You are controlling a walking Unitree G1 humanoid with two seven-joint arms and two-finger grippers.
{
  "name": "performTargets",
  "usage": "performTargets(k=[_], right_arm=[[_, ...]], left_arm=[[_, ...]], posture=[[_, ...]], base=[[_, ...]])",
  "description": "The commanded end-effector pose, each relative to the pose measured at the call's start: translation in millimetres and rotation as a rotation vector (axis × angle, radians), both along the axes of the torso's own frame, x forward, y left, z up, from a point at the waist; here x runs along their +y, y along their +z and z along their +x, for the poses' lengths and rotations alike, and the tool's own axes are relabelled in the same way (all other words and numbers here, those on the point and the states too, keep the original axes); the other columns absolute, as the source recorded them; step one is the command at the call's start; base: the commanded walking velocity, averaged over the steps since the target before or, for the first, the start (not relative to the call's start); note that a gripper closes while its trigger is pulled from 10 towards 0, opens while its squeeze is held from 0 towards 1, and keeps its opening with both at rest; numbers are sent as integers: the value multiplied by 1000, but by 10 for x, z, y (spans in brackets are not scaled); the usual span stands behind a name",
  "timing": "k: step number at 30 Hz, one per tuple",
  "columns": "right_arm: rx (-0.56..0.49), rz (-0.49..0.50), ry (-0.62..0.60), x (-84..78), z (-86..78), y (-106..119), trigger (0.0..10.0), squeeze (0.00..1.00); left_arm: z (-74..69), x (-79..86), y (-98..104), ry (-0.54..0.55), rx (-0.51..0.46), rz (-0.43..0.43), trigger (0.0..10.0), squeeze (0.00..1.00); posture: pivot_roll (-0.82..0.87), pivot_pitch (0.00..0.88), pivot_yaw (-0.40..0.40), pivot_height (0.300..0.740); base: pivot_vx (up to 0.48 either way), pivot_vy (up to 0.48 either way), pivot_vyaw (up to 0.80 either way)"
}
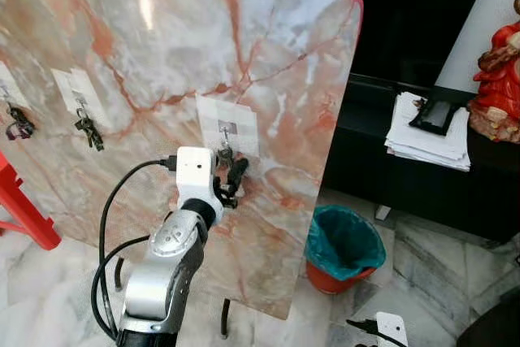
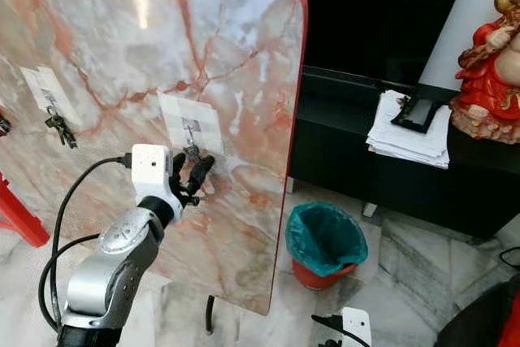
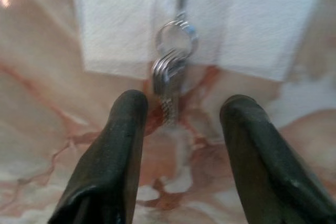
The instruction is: Hang keys on a hook
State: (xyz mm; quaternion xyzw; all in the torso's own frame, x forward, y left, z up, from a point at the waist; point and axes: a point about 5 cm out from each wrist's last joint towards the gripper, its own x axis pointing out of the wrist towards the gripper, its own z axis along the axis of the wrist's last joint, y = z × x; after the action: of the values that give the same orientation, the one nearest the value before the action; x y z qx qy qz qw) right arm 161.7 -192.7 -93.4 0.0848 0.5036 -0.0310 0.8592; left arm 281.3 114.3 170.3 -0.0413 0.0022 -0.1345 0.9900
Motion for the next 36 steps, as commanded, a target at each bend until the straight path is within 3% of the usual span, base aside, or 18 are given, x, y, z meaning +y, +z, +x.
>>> performTargets(k=[1,3,4,5,6,15,19,21,22,26,27,28,30,31,32,36], right_arm=[[3,-9,5,-27,10,7,10000,0],[2,-10,7,-30,13,9,10000,0],[1,-11,7,-32,15,10,10000,0],[1,-11,7,-33,17,11,10000,0],[1,-11,7,-33,19,12,10000,0],[2,-16,8,-45,18,13,10000,0],[3,-17,14,-44,19,13,10000,0],[3,-18,15,-42,23,15,10000,0],[2,-29,36,-42,31,18,10000,0],[0,-40,59,-31,43,22,10000,0],[0,-40,59,-31,43,22,10000,0],[-2,-47,75,-28,50,25,10000,0],[-2,-48,76,-27,49,24,10000,0],[2,-51,70,-27,45,21,10000,0],[6,-55,72,-22,42,19,10000,0],[11,-64,89,-12,32,13,10000,0]], left_arm=[[-76,-28,71,-23,-27,8,10000,1000],[-125,-29,72,-28,-25,16,10000,1000],[-177,-29,75,-41,-27,17,10000,906],[-194,-28,76,-45,-27,17,10000,906],[-215,-27,78,-52,-27,16,10000,0],[-561,39,13,-92,39,70,10000,0],[-652,201,-224,-34,139,107,10000,0],[-629,307,-381,23,183,133,10000,0],[-561,457,-577,104,241,135,10000,0],[-457,772,-912,264,338,161,10000,0],[-457,772,-912,264,338,161,10000,0],[-446,905,-1126,295,409,169,10000,0],[-455,940,-1222,297,441,165,10000,0],[-505,981,-1595,285,569,156,10000,0],[-579,999,-1837,280,663,180,10000,0],[-758,992,-2154,268,794,235,10000,0]], posture=[[44,0,-52,740],[45,0,-52,740],[46,0,-53,740],[48,0,-53,740],[48,0,-53,740],[61,0,-46,740],[66,0,-46,740],[72,0,-45,740],[69,0,-42,740],[55,0,-33,740],[55,0,-33,740],[50,0,-30,740],[55,0,-26,740],[63,0,-28,740],[44,0,-24,740],[24,0,-7,740]], base=[[0,0,0],[0,0,0],[0,0,0],[0,0,0],[0,0,0],[0,0,0],[0,0,0],[0,0,0],[0,0,0],[0,0,0],[0,0,0],[0,0,0],[0,0,0],[0,0,0],[0,0,0],[0,0,0]])
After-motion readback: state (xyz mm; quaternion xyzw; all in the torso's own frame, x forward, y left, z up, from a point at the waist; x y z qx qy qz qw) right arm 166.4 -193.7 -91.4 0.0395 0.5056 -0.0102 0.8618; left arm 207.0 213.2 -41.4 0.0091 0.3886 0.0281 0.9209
